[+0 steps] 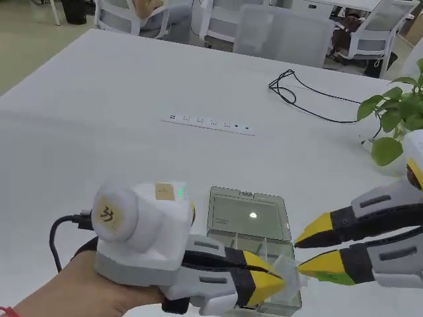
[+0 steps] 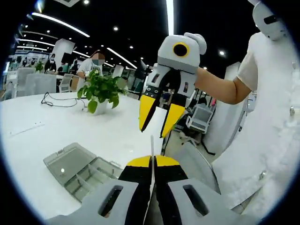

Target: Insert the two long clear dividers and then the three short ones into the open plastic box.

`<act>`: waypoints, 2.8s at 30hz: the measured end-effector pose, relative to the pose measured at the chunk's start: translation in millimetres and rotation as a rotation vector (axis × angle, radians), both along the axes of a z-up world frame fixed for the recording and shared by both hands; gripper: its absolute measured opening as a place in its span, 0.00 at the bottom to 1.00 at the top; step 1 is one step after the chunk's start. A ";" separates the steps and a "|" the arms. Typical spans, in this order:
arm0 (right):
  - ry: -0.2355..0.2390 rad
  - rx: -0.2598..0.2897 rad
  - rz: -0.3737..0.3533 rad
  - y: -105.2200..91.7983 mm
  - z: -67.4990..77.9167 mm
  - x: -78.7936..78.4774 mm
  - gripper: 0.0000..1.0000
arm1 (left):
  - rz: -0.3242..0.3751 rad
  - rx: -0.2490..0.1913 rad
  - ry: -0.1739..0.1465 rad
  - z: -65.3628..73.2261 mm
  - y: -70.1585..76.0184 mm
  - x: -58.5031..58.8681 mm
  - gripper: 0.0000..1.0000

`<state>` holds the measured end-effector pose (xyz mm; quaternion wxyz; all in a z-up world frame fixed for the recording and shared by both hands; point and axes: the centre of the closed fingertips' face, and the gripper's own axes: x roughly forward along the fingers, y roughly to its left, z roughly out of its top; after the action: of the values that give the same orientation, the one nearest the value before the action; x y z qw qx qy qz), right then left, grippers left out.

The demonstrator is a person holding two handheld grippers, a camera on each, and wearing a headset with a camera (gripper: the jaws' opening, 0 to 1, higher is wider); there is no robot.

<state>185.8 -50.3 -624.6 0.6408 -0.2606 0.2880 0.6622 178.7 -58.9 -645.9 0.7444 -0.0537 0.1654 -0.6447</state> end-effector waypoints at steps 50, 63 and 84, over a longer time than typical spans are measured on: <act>0.120 -0.002 0.115 4.6 -13.8 -28.2 0.03 | -0.064 -0.008 -0.023 -3.5 1.3 -18.7 0.03; 0.103 0.003 0.086 3.7 -12.8 -19.1 0.03 | 0.004 0.018 -0.001 -14.7 12.8 -10.4 0.16; 0.041 -0.021 -0.021 -3.5 -27.4 19.0 0.03 | 0.150 0.086 -0.012 -37.7 44.4 15.6 0.53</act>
<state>204.8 -53.8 -652.1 0.6390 -0.2504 0.3106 0.6576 194.3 -14.5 -683.6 0.7931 -0.0300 0.1838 -0.5799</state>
